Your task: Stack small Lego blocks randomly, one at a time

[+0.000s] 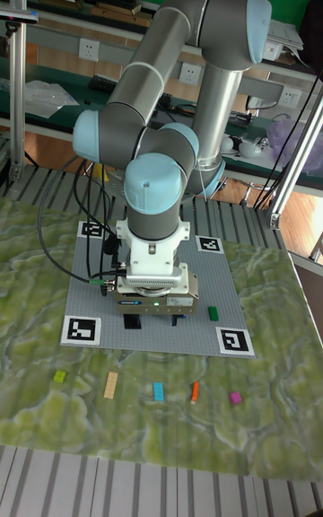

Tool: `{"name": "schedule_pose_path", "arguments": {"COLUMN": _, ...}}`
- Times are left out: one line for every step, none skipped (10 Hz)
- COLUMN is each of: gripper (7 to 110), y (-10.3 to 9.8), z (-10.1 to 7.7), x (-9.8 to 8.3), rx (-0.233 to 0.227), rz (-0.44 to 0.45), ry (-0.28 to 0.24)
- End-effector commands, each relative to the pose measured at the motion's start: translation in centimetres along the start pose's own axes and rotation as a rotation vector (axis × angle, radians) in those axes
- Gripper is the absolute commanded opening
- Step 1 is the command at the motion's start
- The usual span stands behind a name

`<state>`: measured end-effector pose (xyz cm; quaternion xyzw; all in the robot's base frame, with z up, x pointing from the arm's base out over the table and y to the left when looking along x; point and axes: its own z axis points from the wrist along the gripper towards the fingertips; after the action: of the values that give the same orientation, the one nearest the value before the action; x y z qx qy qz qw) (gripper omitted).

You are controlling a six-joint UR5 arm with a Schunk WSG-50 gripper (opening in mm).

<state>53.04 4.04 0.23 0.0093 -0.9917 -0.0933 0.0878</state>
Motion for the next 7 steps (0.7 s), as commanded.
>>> {"name": "schedule_pose_path", "arguments": {"gripper": 66, "y": 0.1, "z": -0.2, "x": -0.1, "rx": -0.008, "rz": 0.006, "ry": -0.002}}
{"name": "schedule_pose_path", "arguments": {"gripper": 66, "y": -0.1, "z": -0.2, "x": 0.0, "rx": -0.004, "rz": 0.005, "ry": 0.000}}
{"name": "schedule_pose_path", "arguments": {"gripper": 66, "y": -0.1, "z": -0.4, "x": 0.1, "rx": -0.002, "rz": 0.004, "ry": 0.002}}
{"name": "schedule_pose_path", "arguments": {"gripper": 66, "y": -0.2, "z": -0.4, "x": 0.2, "rx": -0.002, "rz": 0.003, "ry": 0.003}}
{"name": "schedule_pose_path", "arguments": {"gripper": 66, "y": -0.4, "z": -0.4, "x": 0.4, "rx": -0.002, "rz": -0.002, "ry": 0.003}}
{"name": "schedule_pose_path", "arguments": {"gripper": 66, "y": -0.7, "z": -0.5, "x": 0.7, "rx": -0.001, "rz": -0.005, "ry": 0.006}}
{"name": "schedule_pose_path", "arguments": {"gripper": 66, "y": -1.1, "z": -0.6, "x": 1.1, "rx": 0.001, "rz": -0.011, "ry": 0.008}}
